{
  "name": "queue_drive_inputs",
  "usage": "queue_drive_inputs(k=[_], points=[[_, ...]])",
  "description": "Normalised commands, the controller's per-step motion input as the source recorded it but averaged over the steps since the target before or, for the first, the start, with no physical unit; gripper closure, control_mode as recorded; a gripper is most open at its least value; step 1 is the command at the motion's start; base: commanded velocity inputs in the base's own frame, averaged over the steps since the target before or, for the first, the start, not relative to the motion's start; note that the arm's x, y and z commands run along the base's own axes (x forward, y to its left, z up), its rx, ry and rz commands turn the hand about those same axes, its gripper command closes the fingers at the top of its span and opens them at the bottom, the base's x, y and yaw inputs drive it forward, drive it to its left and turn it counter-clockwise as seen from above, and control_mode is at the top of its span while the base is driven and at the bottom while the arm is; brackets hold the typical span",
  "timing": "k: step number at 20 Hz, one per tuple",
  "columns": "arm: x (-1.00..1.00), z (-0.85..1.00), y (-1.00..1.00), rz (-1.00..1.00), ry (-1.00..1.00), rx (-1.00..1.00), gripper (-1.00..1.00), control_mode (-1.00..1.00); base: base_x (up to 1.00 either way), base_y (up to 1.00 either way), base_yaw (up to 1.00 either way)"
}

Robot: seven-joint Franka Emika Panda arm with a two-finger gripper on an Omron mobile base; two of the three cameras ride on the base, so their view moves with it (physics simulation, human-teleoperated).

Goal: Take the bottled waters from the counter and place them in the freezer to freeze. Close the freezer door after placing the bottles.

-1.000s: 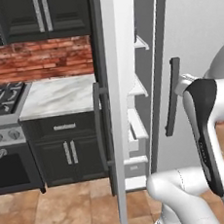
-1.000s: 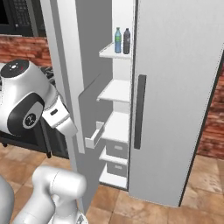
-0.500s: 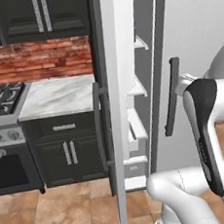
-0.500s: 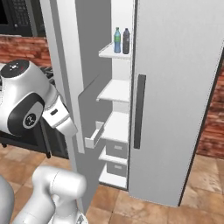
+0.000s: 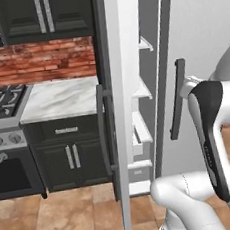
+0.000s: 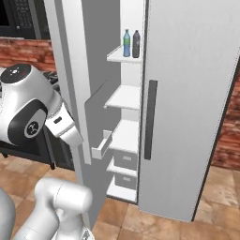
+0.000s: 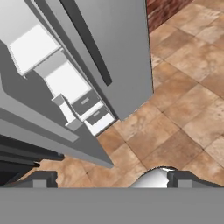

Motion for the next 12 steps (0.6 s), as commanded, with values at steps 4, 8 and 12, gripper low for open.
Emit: queue_drive_inputs(k=[4,8,12], points=[[0.0,0.0,0.0,0.0,0.0,0.0,-1.0,1.0,-1.0,1.0,-0.01],[0.0,0.0,0.0,0.0,0.0,0.0,-1.0,1.0,-1.0,1.0,0.0],[0.0,0.0,0.0,0.0,0.0,0.0,-1.0,1.0,-1.0,1.0,0.0]])
